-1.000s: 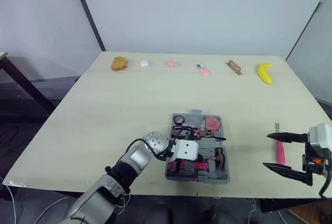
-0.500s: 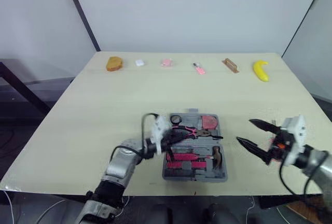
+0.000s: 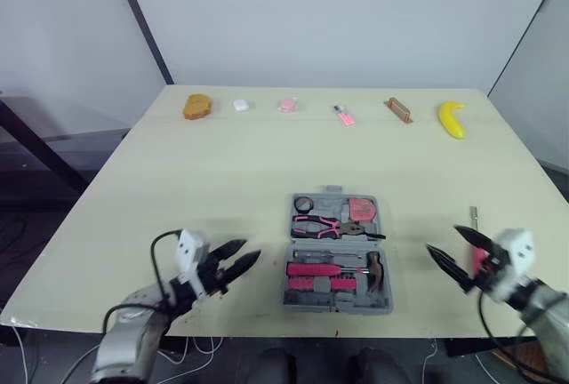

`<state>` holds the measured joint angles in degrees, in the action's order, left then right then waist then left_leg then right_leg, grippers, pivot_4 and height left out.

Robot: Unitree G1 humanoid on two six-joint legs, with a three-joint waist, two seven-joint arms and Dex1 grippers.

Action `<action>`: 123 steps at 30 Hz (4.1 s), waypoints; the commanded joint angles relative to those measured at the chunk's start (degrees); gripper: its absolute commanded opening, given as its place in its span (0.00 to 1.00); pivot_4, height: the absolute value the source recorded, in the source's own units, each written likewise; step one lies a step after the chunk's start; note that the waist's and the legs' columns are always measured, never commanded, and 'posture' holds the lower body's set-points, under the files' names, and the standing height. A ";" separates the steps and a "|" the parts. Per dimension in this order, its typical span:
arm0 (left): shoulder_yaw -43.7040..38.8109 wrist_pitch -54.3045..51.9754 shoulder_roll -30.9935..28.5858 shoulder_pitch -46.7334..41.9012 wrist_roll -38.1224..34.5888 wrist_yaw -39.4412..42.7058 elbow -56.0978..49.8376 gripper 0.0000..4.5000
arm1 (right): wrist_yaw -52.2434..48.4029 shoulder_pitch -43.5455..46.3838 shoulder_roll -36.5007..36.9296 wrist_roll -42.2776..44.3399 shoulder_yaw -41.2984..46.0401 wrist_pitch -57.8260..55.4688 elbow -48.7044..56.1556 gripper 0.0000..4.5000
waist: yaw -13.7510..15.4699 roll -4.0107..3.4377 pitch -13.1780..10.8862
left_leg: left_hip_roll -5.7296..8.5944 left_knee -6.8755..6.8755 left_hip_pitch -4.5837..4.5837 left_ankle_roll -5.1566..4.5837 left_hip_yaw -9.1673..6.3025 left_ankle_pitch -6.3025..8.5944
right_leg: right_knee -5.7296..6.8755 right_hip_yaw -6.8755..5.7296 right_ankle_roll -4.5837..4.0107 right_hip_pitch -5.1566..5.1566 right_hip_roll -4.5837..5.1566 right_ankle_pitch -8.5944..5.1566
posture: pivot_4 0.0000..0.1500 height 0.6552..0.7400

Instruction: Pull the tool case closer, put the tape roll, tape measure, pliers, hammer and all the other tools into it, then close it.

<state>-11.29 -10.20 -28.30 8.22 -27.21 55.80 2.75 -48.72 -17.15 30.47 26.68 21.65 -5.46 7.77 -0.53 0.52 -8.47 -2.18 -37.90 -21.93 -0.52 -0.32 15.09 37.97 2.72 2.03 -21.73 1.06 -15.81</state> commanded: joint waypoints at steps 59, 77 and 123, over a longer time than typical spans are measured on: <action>9.96 -7.36 -10.87 -9.86 -7.20 12.28 -25.19 1.00 | 52.58 13.30 -24.18 -10.59 -12.37 -52.21 24.76 0.08 | -0.25 0.09 -0.32 | 0.03 0.35 -0.83 0.01 0.10 -0.02 | 0.04 0.24 0.18 -1.12 -0.05 0.15 | 1.00 1.00; 8.61 -0.84 -7.79 -6.05 -7.62 12.78 -21.08 1.00 | 22.57 17.85 4.00 8.37 -3.93 -69.65 26.17 1.00 | -0.41 -0.01 -0.42 | 0.07 0.32 -0.83 0.00 0.18 -0.02 | 0.00 0.30 0.20 -1.10 -0.02 0.16 | 1.00 1.00; 5.29 -4.53 -12.32 -8.66 -16.16 24.25 -19.45 1.00 | -31.14 71.35 15.66 -47.98 -57.07 70.45 -72.86 0.21 | -1.68 0.01 -1.06 | 0.02 -0.45 -0.52 0.02 0.23 -0.03 | 0.89 0.27 0.10 -0.98 0.01 0.23 | 1.00 1.00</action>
<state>-5.11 -15.87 -40.78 0.05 -43.57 79.18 -16.73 -80.38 54.25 44.12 -21.58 -37.12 65.27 -64.55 -2.21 0.53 -9.53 -2.16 -38.35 -22.47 -0.50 -0.09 15.06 38.86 2.98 2.13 -22.71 1.08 -15.58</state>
